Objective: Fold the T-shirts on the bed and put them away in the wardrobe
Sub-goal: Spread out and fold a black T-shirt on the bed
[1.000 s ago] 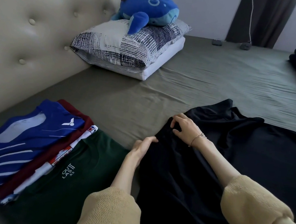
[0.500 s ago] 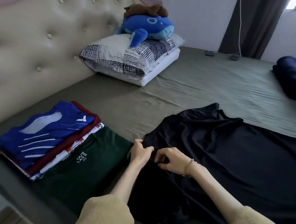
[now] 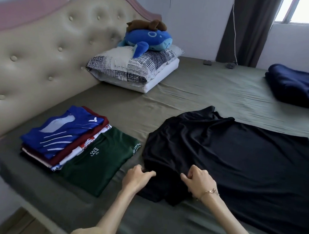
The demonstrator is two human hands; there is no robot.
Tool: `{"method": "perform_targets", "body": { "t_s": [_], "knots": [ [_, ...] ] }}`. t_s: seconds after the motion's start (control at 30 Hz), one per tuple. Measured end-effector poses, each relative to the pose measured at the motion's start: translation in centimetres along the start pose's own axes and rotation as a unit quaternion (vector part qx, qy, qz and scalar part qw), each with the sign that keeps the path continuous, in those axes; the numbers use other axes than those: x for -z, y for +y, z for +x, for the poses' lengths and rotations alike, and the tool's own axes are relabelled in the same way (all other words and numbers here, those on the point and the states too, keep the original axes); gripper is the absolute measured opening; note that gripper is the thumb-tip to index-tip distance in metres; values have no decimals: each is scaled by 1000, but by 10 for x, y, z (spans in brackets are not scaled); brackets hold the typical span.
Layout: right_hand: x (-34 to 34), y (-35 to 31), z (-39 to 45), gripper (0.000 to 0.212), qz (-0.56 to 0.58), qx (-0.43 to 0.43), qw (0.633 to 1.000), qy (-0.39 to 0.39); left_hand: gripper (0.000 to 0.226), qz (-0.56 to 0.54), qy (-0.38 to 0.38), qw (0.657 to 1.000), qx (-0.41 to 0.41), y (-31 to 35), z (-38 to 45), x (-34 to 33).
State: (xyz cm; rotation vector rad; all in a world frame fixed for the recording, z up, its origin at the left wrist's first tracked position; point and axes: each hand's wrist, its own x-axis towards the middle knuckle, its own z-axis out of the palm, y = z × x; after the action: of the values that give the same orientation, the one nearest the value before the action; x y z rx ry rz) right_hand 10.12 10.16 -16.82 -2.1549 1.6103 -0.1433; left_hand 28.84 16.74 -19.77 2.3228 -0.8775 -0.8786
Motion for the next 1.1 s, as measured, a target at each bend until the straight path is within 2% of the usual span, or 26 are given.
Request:
{"method": "perform_targets", "body": {
  "t_s": [0.07,0.17,0.23,0.3,0.4,0.43,0.53,0.6,0.63,0.7,0.73,0.8,0.9,1.03,1.1],
  "knots": [
    [-5,1,-21,39,9,-46,999,-16,42,9,-30,999,-1,-6,-8,-1],
    [-12,-8,-45,42,154,-111,982,12,31,-44,-39,998,-12,-10,-16,3],
    [-19,-16,-48,45,291,-189,936,61,31,-68,-41,997,-12,-16,-18,3],
    [-26,-19,-46,50,414,-265,867,81,38,-90,-34,995,-9,-23,-21,0],
    [-37,-17,-41,51,571,-316,755,68,17,-127,-38,991,-6,-27,-32,-1],
    [-39,-15,-42,51,592,-317,738,70,13,-138,-29,990,-4,-29,-33,-2],
    [-39,-10,-45,58,577,-325,744,88,32,-125,-5,992,-10,-32,-34,-5],
    [-36,-8,-45,63,608,-340,712,88,40,-122,-8,993,-10,-33,-37,-6],
    [-31,-8,-46,59,634,-349,685,85,40,-119,-9,993,-7,-34,-38,-9],
    [-27,0,-43,33,676,-352,645,60,37,-109,-8,994,-1,-33,-44,-11],
    [-27,2,-41,23,679,-353,642,46,37,-102,-1,995,-3,-34,-45,-12],
    [-30,4,-46,18,652,-350,672,17,38,-82,15,997,-4,-36,-47,-13],
    [-32,7,-50,43,593,-331,733,46,32,-47,34,998,-13,-35,-57,-12],
    [-28,8,-48,48,581,-313,751,17,17,-12,48,998,-28,-31,-67,-11],
    [-28,8,-50,51,569,-299,766,-4,17,-10,50,998,-28,-30,-68,-11]
  ]
}}
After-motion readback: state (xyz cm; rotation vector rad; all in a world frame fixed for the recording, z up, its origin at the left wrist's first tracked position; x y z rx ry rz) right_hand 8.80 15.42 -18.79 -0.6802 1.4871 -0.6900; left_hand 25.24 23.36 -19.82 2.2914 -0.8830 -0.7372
